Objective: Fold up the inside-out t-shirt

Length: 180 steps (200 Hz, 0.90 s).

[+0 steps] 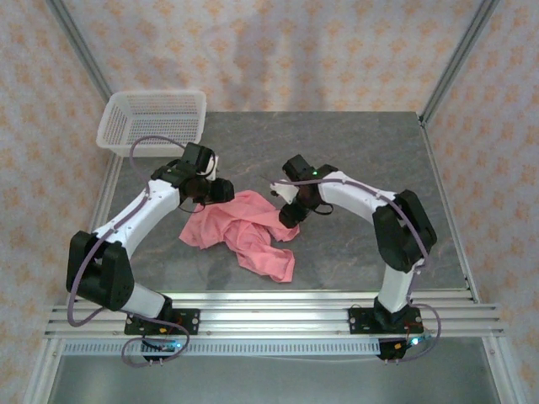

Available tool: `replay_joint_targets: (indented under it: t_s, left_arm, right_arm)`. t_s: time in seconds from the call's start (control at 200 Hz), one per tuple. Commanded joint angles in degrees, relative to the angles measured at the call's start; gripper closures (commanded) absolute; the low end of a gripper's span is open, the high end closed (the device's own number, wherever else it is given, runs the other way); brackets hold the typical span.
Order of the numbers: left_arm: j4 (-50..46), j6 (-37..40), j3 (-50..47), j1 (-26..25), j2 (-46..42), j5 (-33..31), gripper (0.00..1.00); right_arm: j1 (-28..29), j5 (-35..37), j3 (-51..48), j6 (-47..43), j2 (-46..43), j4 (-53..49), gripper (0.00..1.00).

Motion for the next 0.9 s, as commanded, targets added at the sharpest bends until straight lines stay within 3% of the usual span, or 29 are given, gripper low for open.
replay_joint_targets:
  t_s: [0.0, 0.355, 0.425, 0.766, 0.896]
  left_arm:
    - [-1.5, 0.6, 0.4, -0.6, -0.6, 0.4, 0.58]
    - [-0.7, -0.3, 0.3, -1.1, 0.2, 0.2, 0.58]
    - [-0.6, -0.4, 0.4, -1.2, 0.4, 0.2, 0.58]
    - [-0.6, -0.4, 0.3, -1.6, 0.4, 0.1, 0.58]
    - [-0.3, -0.7, -0.5, -1.7, -0.1, 0.0, 0.58]
  right_arm:
    - [0.0, 1.9, 2.4, -2.5, 1.5, -3.0, 0.48]
    - [0.1, 3.2, 4.8, -4.2, 6.0, -3.0, 0.49]
    - [0.1, 3.2, 5.4, -4.0, 6.7, -3.3, 0.54]
    - [0.1, 1.8, 3.8, -3.2, 5.0, -2.3, 0.98]
    - [0.0, 1.0, 3.2, -2.5, 3.5, -1.3, 1.0]
